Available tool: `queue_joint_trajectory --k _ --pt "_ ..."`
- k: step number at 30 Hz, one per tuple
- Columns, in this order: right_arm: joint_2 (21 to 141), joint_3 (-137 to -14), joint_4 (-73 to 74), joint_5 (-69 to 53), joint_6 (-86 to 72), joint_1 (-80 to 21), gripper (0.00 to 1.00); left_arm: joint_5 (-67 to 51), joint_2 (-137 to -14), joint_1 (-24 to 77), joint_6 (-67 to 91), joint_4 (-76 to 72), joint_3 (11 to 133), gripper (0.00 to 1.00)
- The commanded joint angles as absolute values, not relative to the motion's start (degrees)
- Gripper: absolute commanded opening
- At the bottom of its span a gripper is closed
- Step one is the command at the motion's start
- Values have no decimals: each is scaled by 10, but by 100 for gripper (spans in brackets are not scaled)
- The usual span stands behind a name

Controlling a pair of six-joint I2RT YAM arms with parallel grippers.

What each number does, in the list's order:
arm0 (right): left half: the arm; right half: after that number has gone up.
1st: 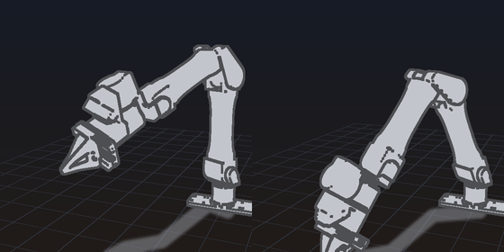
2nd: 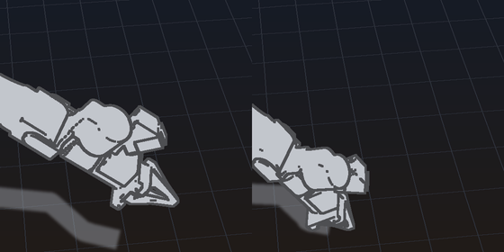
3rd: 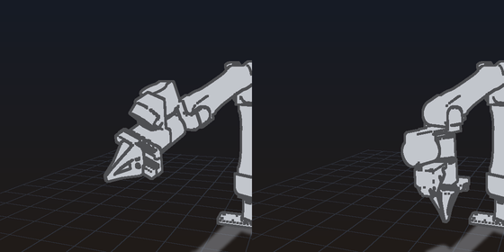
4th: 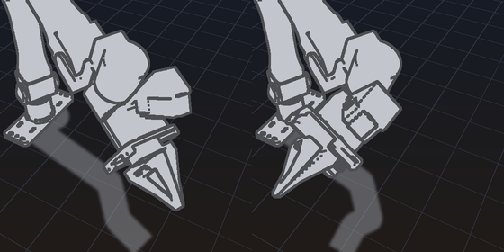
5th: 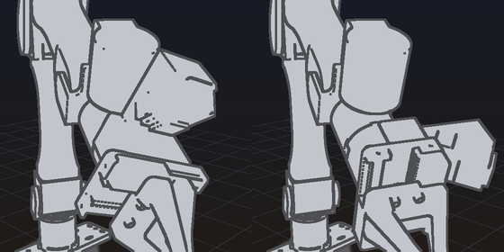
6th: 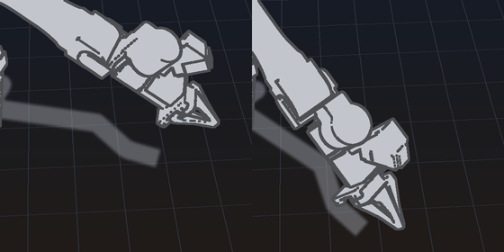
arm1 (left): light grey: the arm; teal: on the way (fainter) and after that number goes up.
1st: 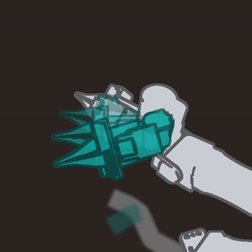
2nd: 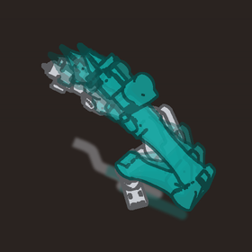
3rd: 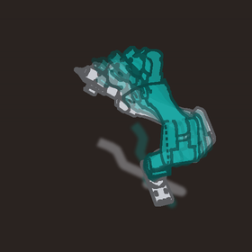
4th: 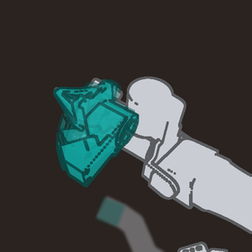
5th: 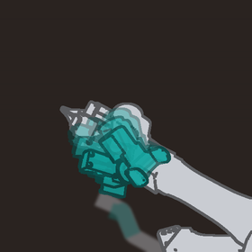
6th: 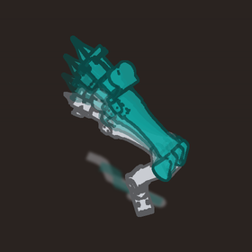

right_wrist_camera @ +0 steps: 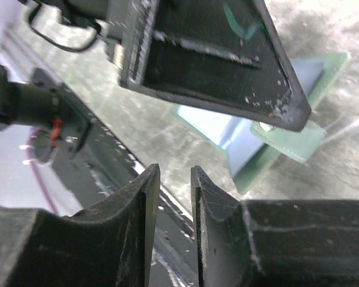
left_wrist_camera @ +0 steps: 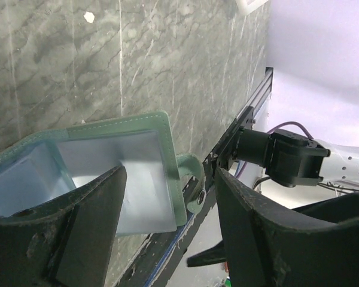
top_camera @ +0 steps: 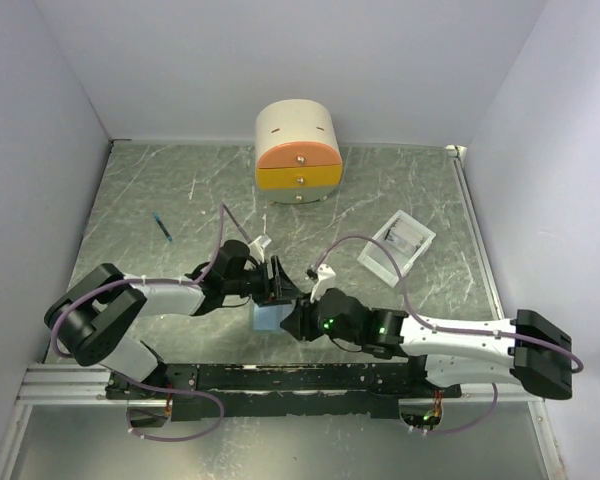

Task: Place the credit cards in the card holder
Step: Open the card holder at the center of the board.

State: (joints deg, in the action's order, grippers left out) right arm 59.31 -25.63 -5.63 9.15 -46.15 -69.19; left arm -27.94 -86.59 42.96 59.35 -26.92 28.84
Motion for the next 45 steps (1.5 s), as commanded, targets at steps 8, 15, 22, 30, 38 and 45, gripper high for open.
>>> queue_joint_trajectory --k 8,15,22,30,38,45 --pt "694 -274 7 275 -487 -726 24 -239 -846 433 548 -181 335 71" --pt "724 -265 2 294 -502 -726 24 -71 -742 432 504 58 401 72" --pt "759 -271 20 301 -540 -725 22 13 -671 421 497 226 405 70" --pt "795 -259 5 285 -573 -725 20 -44 -624 386 523 153 277 85" --pt "808 -260 1 278 -576 -725 20 -83 -638 376 536 66 224 83" --pt "790 -244 5 285 -586 -725 20 -156 -664 376 576 -62 171 80"
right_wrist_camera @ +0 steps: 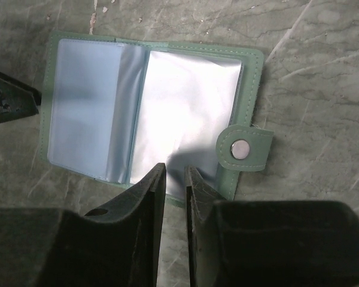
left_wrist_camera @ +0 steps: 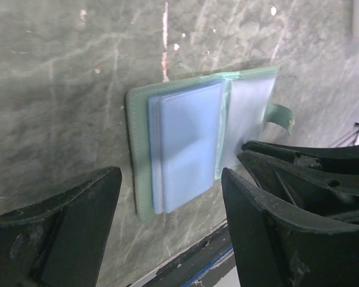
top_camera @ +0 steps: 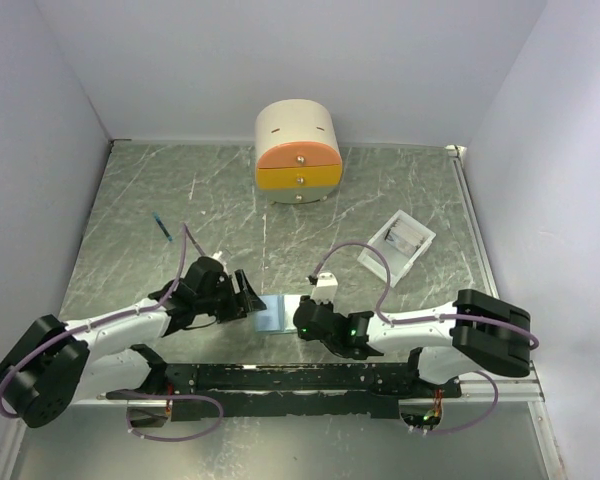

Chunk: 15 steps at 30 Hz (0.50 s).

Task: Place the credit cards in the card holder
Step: Open the card holder at the center of the board.

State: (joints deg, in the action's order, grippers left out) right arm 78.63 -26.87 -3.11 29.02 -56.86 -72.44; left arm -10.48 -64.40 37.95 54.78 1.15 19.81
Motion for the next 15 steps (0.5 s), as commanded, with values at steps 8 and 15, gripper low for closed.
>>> queue_joint_trajectory --k 8,15 --pt "799 -246 2 280 -582 -725 19 -206 -657 376 622 -143 157 75" --pt "809 -251 -3 271 -581 -725 19 -181 -610 376 613 -104 170 70"
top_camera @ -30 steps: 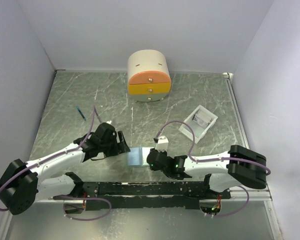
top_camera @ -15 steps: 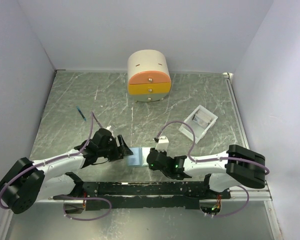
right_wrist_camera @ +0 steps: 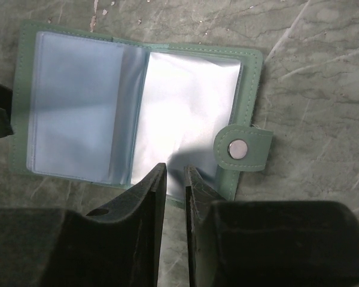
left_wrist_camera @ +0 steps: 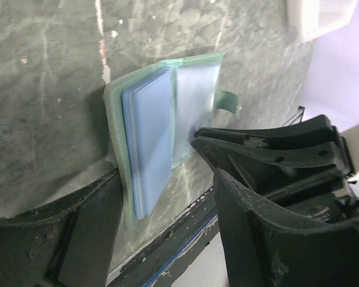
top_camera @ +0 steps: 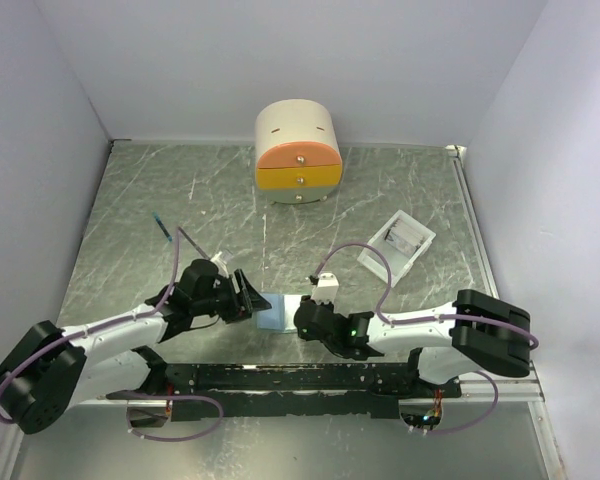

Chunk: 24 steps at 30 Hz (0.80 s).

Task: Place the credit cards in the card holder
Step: Open the card holder at the center of the board.

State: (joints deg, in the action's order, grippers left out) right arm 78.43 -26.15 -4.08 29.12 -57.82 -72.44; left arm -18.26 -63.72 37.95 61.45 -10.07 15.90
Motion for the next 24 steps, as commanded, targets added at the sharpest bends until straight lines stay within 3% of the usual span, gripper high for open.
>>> queue_joint_trajectory --k 1,9,21,24 --pt "812 -253 -4 269 -581 -725 19 -175 -608 376 608 -96 172 69" --pt "814 -262 -5 266 -574 -725 18 -190 -669 376 582 -121 175 62" --pt "792 -311 9 265 -512 -716 23 -191 -662 376 560 -113 186 11" --pt "784 -311 9 259 -502 -702 23 -190 -656 376 554 -100 188 7"
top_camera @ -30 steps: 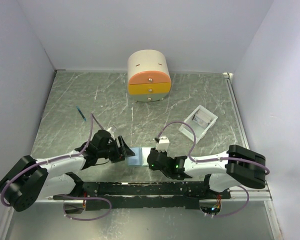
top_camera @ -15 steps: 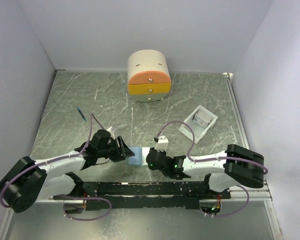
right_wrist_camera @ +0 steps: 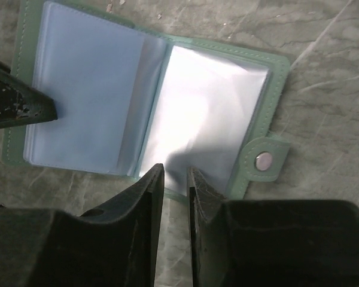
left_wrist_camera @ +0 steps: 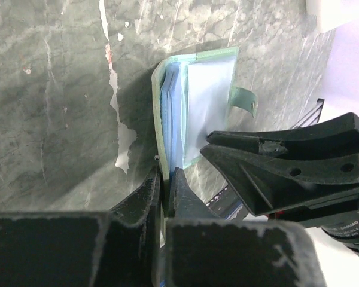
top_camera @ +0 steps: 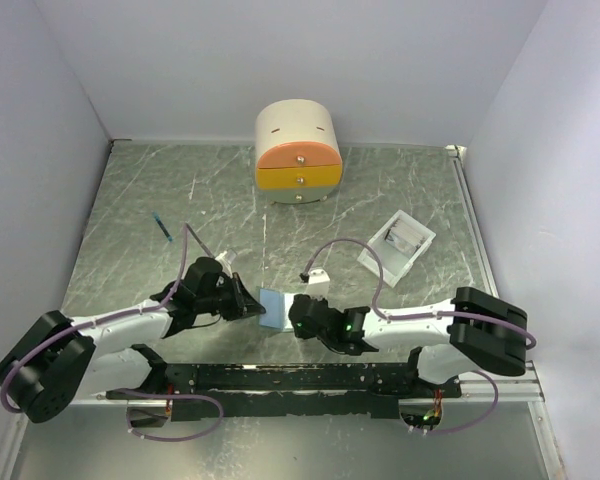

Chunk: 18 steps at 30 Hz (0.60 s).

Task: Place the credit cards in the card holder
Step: Open the card holder at the center of the board.

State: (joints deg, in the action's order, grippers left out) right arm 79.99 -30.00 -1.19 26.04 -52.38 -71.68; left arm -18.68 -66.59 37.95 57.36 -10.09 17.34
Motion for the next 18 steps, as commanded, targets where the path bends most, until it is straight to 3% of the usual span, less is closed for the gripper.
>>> queue_joint_trajectory --k 1,18 --pt "783 -311 11 259 -499 -699 23 -191 -652 376 552 -97 188 7" --pt "788 -365 -11 238 -415 -692 31 -185 -615 376 509 -21 205 7"
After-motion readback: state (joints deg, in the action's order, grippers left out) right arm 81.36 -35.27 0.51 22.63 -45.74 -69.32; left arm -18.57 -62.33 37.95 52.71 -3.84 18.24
